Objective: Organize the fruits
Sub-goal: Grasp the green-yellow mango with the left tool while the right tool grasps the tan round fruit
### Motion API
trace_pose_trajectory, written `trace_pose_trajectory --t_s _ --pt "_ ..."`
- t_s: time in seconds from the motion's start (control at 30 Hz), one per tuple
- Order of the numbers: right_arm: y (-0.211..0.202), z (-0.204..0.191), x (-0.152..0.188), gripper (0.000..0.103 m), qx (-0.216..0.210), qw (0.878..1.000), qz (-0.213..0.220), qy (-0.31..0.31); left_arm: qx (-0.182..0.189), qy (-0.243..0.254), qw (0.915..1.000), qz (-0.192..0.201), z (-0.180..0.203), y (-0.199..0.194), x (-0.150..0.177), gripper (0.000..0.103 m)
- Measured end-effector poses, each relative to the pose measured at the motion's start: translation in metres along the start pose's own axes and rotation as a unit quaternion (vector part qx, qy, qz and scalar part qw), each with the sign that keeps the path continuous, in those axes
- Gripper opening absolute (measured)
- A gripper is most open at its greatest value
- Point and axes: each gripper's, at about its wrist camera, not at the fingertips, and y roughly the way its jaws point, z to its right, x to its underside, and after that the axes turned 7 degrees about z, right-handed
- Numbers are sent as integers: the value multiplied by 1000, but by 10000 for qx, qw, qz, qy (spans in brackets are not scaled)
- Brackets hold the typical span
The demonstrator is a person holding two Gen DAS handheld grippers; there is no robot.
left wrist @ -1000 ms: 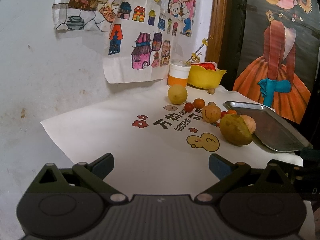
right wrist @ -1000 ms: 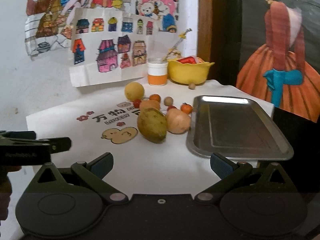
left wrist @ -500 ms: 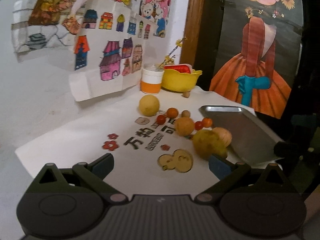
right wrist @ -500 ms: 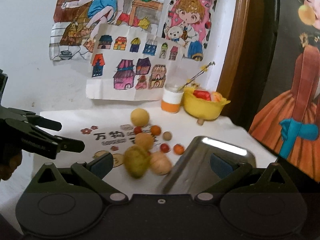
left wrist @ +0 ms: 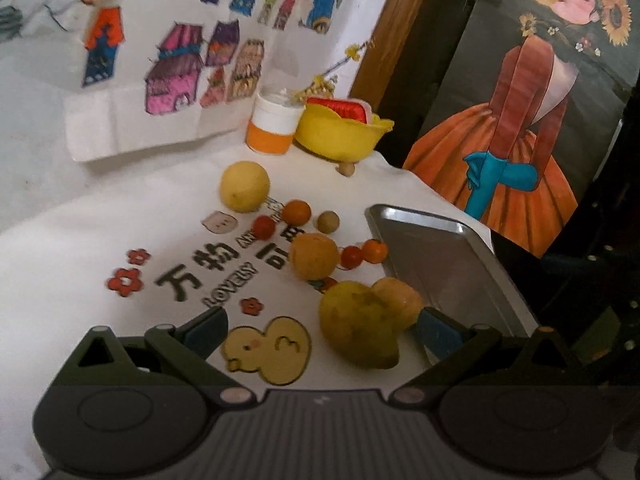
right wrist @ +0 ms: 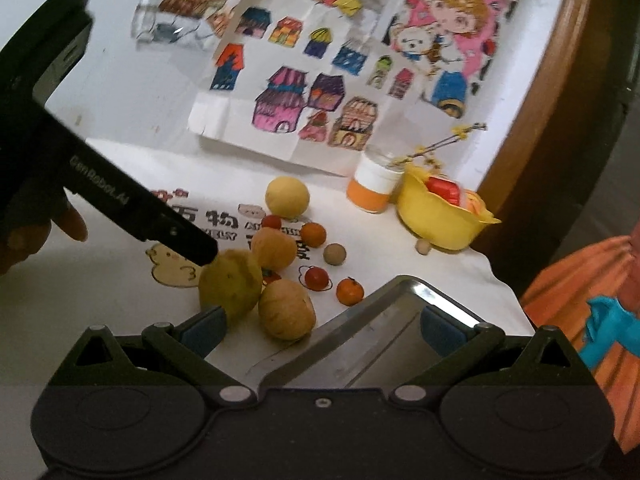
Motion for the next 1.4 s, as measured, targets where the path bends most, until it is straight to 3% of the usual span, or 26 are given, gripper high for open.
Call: trace_pose_trajectory --t_s 0.3,0.57,0.8,0.97,1.4 --pt "39 7 13 101 -514 9986 -134 -3 -126 -250 9990 -347 10 34 4 102" --pt "61 -1 26 87 -574 9981 -196 -97 -348 -185 9984 -411 15 49 8 102" --pt "75 -4 25 72 -731 9969 -216 -180 -188 -296 9978 -566 12 58 9 92" --pt "82 -6 23 54 -803 9963 -222 -229 -50 -341 9977 -581 13 62 10 86" --pt "85 -8 23 48 -795 9964 -172 -230 60 -343 9979 -551 9 67 8 72"
